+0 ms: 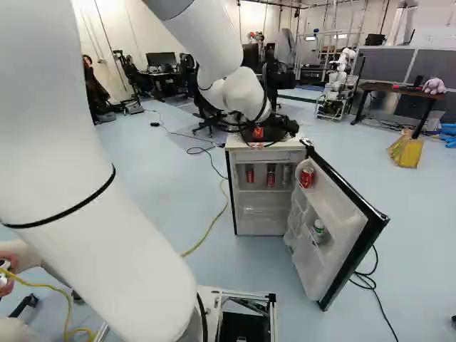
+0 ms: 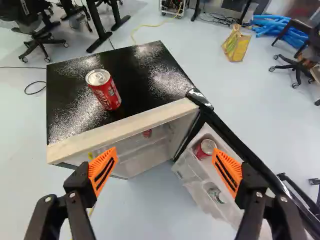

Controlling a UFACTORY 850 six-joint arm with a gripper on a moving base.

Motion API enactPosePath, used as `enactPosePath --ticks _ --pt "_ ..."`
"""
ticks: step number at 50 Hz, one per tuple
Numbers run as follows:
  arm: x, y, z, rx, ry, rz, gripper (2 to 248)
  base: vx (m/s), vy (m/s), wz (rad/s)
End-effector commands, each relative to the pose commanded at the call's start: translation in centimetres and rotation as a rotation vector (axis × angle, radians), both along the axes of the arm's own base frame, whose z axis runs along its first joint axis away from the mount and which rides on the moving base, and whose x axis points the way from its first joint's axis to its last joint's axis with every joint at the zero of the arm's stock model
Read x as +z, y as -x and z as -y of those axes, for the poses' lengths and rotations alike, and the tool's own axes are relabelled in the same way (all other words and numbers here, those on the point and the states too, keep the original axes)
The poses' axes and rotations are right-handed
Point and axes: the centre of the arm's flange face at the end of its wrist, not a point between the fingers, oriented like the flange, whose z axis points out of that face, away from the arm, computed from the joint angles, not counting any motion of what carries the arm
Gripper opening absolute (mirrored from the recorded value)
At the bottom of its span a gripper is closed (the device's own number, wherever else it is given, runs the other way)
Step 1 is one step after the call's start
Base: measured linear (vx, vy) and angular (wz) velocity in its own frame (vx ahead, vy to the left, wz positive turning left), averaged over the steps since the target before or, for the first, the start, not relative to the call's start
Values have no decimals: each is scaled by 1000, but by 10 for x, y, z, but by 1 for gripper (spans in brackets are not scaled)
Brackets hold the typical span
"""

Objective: Grab a drink from the fridge

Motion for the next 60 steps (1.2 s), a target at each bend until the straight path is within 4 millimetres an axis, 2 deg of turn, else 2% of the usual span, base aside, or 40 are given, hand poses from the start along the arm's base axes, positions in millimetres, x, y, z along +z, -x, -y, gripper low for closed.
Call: enactPosePath --ticks 19,60 --pt "14 7 27 -66 -25 -43 247 0 0 0" --pt "4 22 91 -244 -178 -171 247 0 0 0"
